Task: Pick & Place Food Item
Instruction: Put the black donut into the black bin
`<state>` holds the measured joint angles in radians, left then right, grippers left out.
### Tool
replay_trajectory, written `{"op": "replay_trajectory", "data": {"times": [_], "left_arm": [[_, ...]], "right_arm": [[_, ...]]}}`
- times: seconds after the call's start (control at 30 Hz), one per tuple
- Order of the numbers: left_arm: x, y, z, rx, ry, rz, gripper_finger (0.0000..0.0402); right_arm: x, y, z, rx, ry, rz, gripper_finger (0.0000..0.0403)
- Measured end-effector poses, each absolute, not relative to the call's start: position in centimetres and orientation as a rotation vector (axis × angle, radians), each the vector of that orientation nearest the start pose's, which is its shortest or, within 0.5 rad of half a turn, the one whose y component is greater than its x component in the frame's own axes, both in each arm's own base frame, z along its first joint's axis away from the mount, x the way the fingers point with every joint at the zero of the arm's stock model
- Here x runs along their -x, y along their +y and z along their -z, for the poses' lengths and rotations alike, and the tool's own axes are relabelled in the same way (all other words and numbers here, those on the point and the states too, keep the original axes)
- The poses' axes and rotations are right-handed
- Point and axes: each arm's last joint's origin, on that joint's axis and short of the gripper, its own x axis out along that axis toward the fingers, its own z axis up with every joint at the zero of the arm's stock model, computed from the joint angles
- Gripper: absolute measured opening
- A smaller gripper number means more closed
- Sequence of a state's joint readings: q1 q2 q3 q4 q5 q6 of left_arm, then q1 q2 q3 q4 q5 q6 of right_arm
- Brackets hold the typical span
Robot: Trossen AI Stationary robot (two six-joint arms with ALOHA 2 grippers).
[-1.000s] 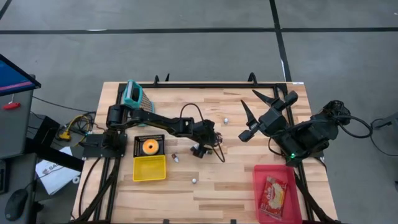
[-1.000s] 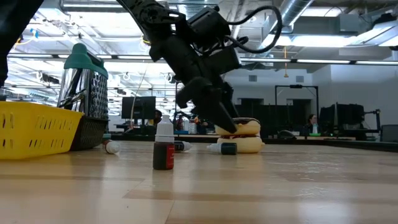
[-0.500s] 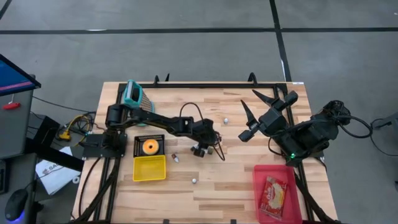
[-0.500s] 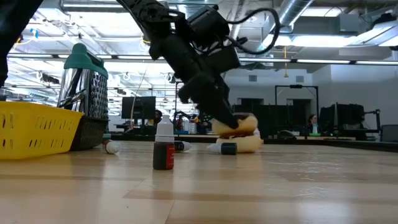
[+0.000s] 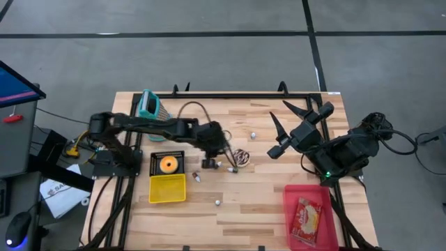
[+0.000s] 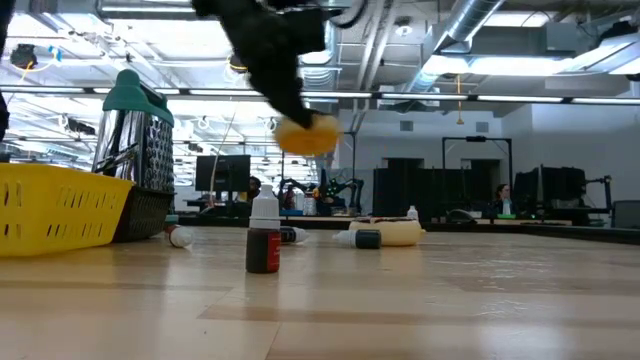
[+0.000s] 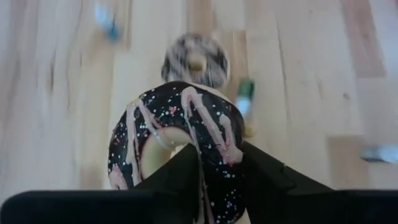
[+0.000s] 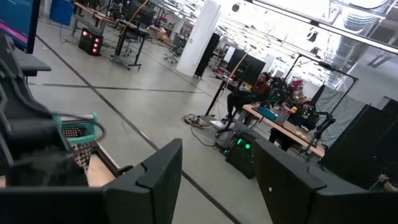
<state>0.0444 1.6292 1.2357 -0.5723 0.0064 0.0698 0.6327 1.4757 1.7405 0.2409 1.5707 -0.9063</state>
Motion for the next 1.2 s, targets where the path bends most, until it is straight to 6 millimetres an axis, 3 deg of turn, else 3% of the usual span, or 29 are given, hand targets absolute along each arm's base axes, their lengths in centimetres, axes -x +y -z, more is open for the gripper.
{"op": "replay_trajectory", "data": {"times": [0.27, 0.47, 0.63, 0.83, 1.2], "left_arm": [[-25.4, -0.7, -25.1, 0.365, 0.946, -0.227, 0.0138], [-20.9, -2.9, -23.5, 0.629, 0.947, -0.387, 0.0135], [-19.3, -4.1, -22.1, 0.705, 0.977, -0.519, 0.0128], [-18.7, -3.7, -21.0, 0.687, 0.988, -0.635, 0.0127], [-18.6, -3.8, -19.3, 0.706, 0.992, -0.577, 0.0147]], "right_arm": [[-23.9, 14.0, -52.1, 0.338, 0.171, 0.925, 0.0187], [-23.9, 14.0, -52.1, 0.33, 0.167, 0.926, 0.0187], [-23.9, 14.0, -52.1, 0.319, 0.161, 0.927, 0.0187], [-23.9, 13.9, -52.1, 0.319, 0.162, 0.928, 0.0187], [-23.9, 13.9, -52.1, 0.31, 0.157, 0.929, 0.0187]]}}
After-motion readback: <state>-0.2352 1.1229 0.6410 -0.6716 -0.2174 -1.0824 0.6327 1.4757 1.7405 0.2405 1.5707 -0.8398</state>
